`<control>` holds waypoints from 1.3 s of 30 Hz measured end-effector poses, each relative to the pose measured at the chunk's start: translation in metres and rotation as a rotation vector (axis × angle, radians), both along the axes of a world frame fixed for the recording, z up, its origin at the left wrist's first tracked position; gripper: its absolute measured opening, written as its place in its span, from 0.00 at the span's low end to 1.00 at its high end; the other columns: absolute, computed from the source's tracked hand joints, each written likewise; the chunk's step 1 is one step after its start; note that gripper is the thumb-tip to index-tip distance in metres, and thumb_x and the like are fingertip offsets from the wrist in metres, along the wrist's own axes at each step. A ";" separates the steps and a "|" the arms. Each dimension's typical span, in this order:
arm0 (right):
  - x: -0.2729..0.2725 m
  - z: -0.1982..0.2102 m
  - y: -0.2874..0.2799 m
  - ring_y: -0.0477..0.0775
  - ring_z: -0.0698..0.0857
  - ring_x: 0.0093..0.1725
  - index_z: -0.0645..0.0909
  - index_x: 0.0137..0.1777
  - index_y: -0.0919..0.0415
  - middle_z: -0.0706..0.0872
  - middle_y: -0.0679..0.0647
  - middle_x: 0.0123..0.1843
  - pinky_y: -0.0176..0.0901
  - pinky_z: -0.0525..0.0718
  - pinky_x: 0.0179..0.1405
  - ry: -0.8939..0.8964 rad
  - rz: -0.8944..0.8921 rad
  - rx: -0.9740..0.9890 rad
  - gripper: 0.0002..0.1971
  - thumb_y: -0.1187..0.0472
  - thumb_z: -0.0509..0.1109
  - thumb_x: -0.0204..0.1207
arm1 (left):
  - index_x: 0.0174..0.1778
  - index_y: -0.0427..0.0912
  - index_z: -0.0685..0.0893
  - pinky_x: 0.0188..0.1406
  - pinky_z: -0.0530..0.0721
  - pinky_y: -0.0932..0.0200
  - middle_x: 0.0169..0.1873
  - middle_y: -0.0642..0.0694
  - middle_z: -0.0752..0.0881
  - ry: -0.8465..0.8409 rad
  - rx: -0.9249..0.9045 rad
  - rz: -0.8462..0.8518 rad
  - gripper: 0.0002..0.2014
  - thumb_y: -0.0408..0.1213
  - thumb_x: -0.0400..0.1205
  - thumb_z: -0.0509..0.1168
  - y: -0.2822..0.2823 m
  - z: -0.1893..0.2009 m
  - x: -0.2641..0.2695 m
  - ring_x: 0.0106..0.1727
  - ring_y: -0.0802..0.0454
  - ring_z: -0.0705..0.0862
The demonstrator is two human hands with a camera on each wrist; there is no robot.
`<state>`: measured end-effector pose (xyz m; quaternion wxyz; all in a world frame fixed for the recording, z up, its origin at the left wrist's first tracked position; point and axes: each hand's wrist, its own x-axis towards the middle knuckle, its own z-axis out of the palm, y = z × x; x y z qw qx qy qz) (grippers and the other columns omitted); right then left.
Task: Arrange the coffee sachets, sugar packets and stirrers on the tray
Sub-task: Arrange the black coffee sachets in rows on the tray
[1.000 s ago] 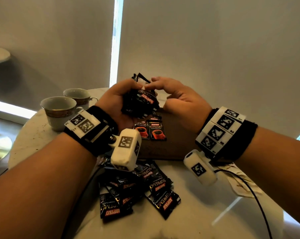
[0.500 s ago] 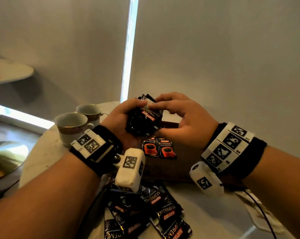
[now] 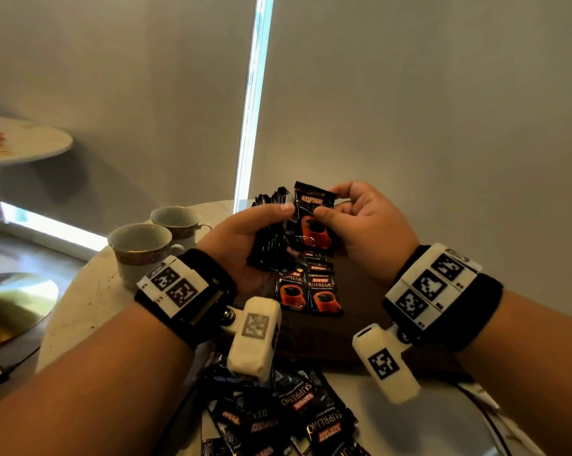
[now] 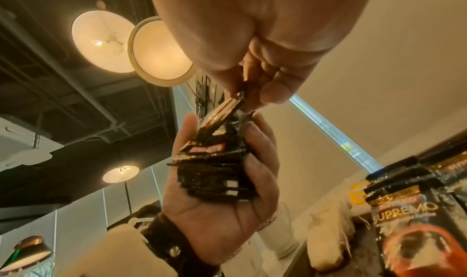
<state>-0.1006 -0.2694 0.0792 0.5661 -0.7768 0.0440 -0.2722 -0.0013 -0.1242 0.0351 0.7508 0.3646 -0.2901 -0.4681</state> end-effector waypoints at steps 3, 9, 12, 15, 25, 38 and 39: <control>0.003 -0.003 0.005 0.57 0.92 0.37 0.78 0.55 0.58 0.88 0.55 0.33 0.44 0.89 0.31 0.008 0.025 0.013 0.10 0.69 0.73 0.80 | 0.77 0.30 0.76 0.77 0.72 0.27 0.66 0.26 0.81 -0.040 0.013 0.042 0.30 0.39 0.80 0.69 0.000 -0.002 0.003 0.69 0.26 0.81; 0.007 -0.005 -0.001 0.54 0.85 0.57 0.71 0.66 0.46 0.80 0.52 0.58 0.49 0.89 0.52 0.029 -0.075 -0.475 0.28 0.47 0.81 0.69 | 0.67 0.30 0.81 0.53 0.90 0.43 0.49 0.32 0.88 -0.005 0.038 0.157 0.24 0.35 0.75 0.64 0.002 -0.002 0.013 0.48 0.38 0.90; 0.006 0.001 -0.006 0.44 0.75 0.68 0.71 0.63 0.46 0.73 0.45 0.68 0.36 0.78 0.62 0.006 0.030 -0.786 0.35 0.36 0.79 0.59 | 0.67 0.31 0.81 0.50 0.88 0.47 0.50 0.33 0.88 -0.017 0.053 0.189 0.24 0.34 0.74 0.67 0.007 0.002 0.019 0.47 0.40 0.89; 0.012 0.008 -0.005 0.42 0.74 0.65 0.77 0.55 0.46 0.75 0.42 0.66 0.34 0.76 0.62 0.066 0.109 -0.970 0.26 0.40 0.79 0.60 | 0.68 0.31 0.79 0.42 0.90 0.49 0.47 0.35 0.87 -0.021 0.060 0.178 0.25 0.33 0.74 0.67 0.013 0.004 0.024 0.44 0.42 0.89; 0.046 0.016 -0.004 0.44 0.80 0.53 0.78 0.58 0.49 0.80 0.45 0.56 0.35 0.81 0.47 0.126 0.131 -1.012 0.30 0.37 0.74 0.57 | 0.61 0.39 0.80 0.29 0.84 0.58 0.41 0.42 0.86 -0.063 0.110 0.302 0.21 0.43 0.75 0.70 0.031 0.013 0.040 0.33 0.49 0.86; 0.100 -0.026 0.029 0.48 0.78 0.57 0.78 0.67 0.49 0.74 0.44 0.65 0.45 0.86 0.55 0.628 0.242 -1.386 0.31 0.45 0.83 0.65 | 0.61 0.43 0.80 0.34 0.80 0.59 0.45 0.46 0.85 0.027 -0.038 0.345 0.22 0.47 0.73 0.65 0.063 0.018 0.064 0.39 0.51 0.86; 0.104 -0.029 0.032 0.49 0.78 0.57 0.78 0.67 0.49 0.74 0.45 0.65 0.47 0.87 0.56 0.640 0.253 -1.405 0.31 0.45 0.83 0.65 | 0.63 0.43 0.78 0.34 0.80 0.59 0.45 0.45 0.85 0.030 -0.039 0.346 0.23 0.47 0.73 0.65 0.063 0.017 0.064 0.38 0.51 0.86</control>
